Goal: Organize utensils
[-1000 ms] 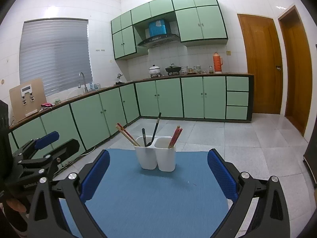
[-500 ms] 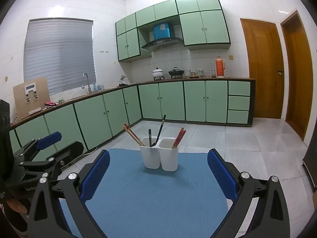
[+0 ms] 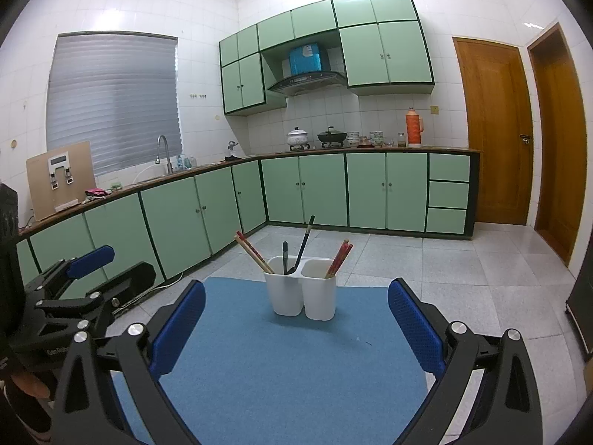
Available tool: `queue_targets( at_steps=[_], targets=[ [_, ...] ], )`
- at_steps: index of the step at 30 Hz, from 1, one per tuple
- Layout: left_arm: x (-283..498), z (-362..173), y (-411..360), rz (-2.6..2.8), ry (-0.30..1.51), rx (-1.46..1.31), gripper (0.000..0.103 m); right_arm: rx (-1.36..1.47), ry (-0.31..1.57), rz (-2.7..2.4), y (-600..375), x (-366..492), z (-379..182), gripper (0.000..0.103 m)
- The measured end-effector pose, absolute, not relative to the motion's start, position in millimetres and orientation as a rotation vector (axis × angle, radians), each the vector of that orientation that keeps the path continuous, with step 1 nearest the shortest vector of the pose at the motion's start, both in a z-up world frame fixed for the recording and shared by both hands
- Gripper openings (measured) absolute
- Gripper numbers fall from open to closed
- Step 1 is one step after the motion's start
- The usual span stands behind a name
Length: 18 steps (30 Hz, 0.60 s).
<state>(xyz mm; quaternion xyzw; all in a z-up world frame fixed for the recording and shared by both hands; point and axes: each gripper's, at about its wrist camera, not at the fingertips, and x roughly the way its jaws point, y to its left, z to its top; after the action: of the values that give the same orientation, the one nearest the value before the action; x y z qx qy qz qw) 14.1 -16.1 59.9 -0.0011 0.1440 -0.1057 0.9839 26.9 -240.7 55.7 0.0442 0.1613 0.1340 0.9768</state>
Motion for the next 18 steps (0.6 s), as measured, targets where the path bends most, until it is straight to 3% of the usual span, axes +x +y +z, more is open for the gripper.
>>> queue_targets(
  at_steps=[18],
  targets=[
    [13.2, 61.6, -12.0, -0.208, 0.291, -0.008, 0.097, 0.088, 0.325, 0.271, -238.0, 26.3, 54.6, 0.097]
  ],
)
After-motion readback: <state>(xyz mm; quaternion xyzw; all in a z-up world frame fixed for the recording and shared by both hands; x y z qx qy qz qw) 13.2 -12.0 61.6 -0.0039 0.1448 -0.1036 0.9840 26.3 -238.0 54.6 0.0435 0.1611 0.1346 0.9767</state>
